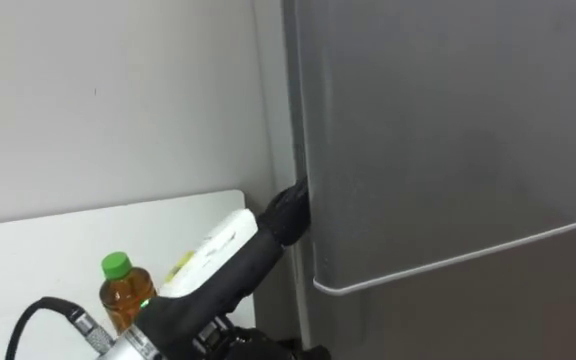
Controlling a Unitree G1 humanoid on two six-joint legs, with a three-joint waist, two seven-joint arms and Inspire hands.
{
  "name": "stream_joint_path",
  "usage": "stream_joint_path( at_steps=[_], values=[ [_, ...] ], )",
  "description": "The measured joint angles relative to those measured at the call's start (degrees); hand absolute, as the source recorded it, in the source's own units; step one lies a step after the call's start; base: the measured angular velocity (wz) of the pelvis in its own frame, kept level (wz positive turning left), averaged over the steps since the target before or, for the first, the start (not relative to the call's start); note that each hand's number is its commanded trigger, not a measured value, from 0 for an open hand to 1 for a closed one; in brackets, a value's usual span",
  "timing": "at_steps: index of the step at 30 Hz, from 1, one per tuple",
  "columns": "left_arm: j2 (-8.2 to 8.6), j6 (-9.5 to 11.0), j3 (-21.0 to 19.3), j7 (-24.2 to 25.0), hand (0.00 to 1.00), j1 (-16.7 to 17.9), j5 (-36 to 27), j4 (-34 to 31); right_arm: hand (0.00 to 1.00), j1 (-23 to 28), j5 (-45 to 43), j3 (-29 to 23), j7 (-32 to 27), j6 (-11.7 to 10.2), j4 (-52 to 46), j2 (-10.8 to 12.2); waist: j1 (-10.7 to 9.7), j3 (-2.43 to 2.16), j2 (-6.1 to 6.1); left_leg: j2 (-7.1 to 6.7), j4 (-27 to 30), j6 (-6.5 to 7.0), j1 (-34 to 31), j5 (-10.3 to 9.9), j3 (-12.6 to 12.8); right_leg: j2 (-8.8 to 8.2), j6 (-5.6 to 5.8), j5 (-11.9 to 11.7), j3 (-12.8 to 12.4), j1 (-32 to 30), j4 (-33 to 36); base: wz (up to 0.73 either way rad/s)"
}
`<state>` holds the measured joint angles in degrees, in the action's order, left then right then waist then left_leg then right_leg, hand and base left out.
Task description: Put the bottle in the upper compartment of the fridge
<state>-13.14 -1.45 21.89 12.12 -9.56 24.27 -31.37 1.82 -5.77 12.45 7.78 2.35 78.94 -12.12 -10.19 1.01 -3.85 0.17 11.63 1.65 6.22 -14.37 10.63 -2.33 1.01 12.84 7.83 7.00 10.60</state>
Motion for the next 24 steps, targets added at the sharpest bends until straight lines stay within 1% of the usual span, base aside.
stream_joint_path(
  at_steps=[2, 3, 4, 5, 6, 7, 9, 10, 11, 13, 15, 16, 19, 24],
  values=[
    [-0.89, 1.4, -1.2, 0.3, 0.0, -0.8, -0.1, -1.3, 0.0, 0.3, 0.0, -0.3, 0.4, 0.0, -0.1, -0.2, 0.2, -0.15, -0.25, 0.02, 0.0, 0.0, -0.1, 0.0, 0.0, 0.0, 0.0, 0.0, 0.1, 0.0, 0.0, 0.0],
    [-1.19, 2.2, -2.0, 0.9, 0.0, -1.6, -0.1, -2.3, 0.0, 0.5, -0.1, -0.6, 0.6, -0.1, -0.2, -0.4, 0.9, -0.23, -0.36, 0.04, 0.0, 0.0, 0.0, 0.0, 0.0, 0.03, 0.0, 0.0, 0.0, -0.1, 0.0, 0.0],
    [-1.18, 3.4, -2.8, 1.1, 0.0, -2.4, -0.1, -3.0, 0.0, 0.7, -0.1, -1.1, 0.6, -0.3, -0.2, -0.5, 1.3, -0.23, -0.36, 0.03, 0.0, 0.0, 0.0, 0.0, 0.0, 0.04, 0.0, 0.0, 0.0, -0.1, 0.0, 0.0],
    [-1.18, 4.1, -3.1, 1.1, 0.0, -2.8, -0.1, -3.3, 0.0, 0.7, -0.1, -1.4, 0.6, -0.4, -0.2, -0.5, 1.4, -0.23, -0.34, 0.02, 0.0, -0.01, 0.0, 0.0, 0.0, 0.04, 0.0, 0.0, 0.0, -0.1, 0.1, 0.0],
    [-1.11, 5.5, -3.8, 1.1, 0.0, -3.4, -0.4, -3.7, 0.0, 0.7, -0.1, -1.5, 0.6, -0.5, -0.2, -0.7, 1.6, -0.23, -0.32, 0.03, 0.0, -0.01, 0.1, 0.0, 0.0, 0.04, 0.0, 0.0, 0.0, 0.0, 0.1, 0.0],
    [-1.16, 6.5, -4.0, 1.1, 0.0, -3.8, -1.1, -3.8, 0.0, 1.0, -0.2, -2.0, 0.5, -0.7, -0.1, -0.7, 2.0, -0.25, -0.31, 0.02, 0.0, -0.01, 0.3, 0.0, 0.0, 0.04, 0.0, 0.0, 0.0, 0.1, 0.2, 0.0],
    [-1.56, 7.3, -4.3, 1.1, 0.0, -4.2, -1.2, -3.8, 0.0, 1.7, 0.0, -2.7, 0.2, -1.4, -0.1, -0.8, 2.6, -0.28, -0.28, 0.02, 0.1, -0.01, 0.4, 0.0, 0.0, 0.05, 0.0, 0.0, 0.0, 0.3, 0.2, 0.0],
    [-2.1, 8.1, -5.3, 1.4, 0.0, -4.4, -1.8, -4.1, 0.0, 1.8, 0.2, -2.8, -0.1, -1.7, -0.1, -0.8, 3.0, -0.3, -0.31, 0.05, 0.1, -0.01, 0.4, 0.0, 0.0, 0.05, 0.0, 0.0, 0.0, 0.3, 0.2, 0.0],
    [-2.42, 8.3, -6.2, 1.7, 0.0, -4.5, -2.7, -4.4, 0.0, 1.9, 0.5, -2.8, -0.2, -1.8, -0.1, -0.9, 3.1, -0.34, -0.34, 0.07, 0.1, -0.01, 0.4, 0.0, 0.0, 0.05, 0.0, 0.0, 0.0, 0.3, 0.2, 0.0],
    [-3.31, 9.0, -10.1, 2.0, 0.0, -4.9, -5.4, -5.8, 0.0, 3.0, 1.3, -4.5, -0.1, -2.2, -0.1, -1.0, 3.9, -0.58, -0.42, 0.1, 0.2, -0.01, 0.6, 0.0, 0.0, 0.05, 0.0, 0.0, 0.1, 0.5, 0.2, 0.0],
    [-3.42, 9.8, -12.0, 2.0, 0.0, -6.1, -6.8, -5.8, 0.0, 3.8, 2.0, -5.3, 0.0, -2.4, -0.1, -1.1, 4.6, -0.55, -0.29, 0.1, 0.2, -0.01, 1.2, 0.0, 0.0, 0.04, 0.0, 0.0, 0.1, 1.2, 0.2, 0.0],
    [-3.42, 10.5, -13.2, 1.8, 0.0, -6.2, -7.5, -5.9, 0.0, 3.9, 2.0, -5.3, -0.1, -2.4, -0.1, -1.1, 4.9, -0.66, -0.26, 0.07, 0.2, -0.01, 1.4, 0.0, 0.0, 0.0, 0.0, 0.0, 0.1, 1.3, 0.2, 0.0],
    [-3.47, 11.1, -13.7, 1.8, 0.0, -6.9, -9.5, -5.9, 0.0, 4.1, 2.0, -5.3, 0.0, -2.4, -0.1, -1.1, 5.8, -0.7, -0.07, 0.01, 0.2, 0.0, 1.3, 0.0, 0.0, -0.06, 0.0, 0.0, 0.0, 1.2, 0.2, 0.0],
    [-3.57, 11.5, -13.8, 1.9, 0.0, -7.0, -10.2, -6.4, 0.0, 4.1, 2.0, -5.3, 0.5, -2.4, -0.3, -1.1, 5.8, -1.05, 0.52, 0.01, 0.2, 0.01, 1.5, 0.0, 0.2, -0.05, 0.0, 0.0, -0.2, 1.2, 0.1, -0.03]
  ],
)
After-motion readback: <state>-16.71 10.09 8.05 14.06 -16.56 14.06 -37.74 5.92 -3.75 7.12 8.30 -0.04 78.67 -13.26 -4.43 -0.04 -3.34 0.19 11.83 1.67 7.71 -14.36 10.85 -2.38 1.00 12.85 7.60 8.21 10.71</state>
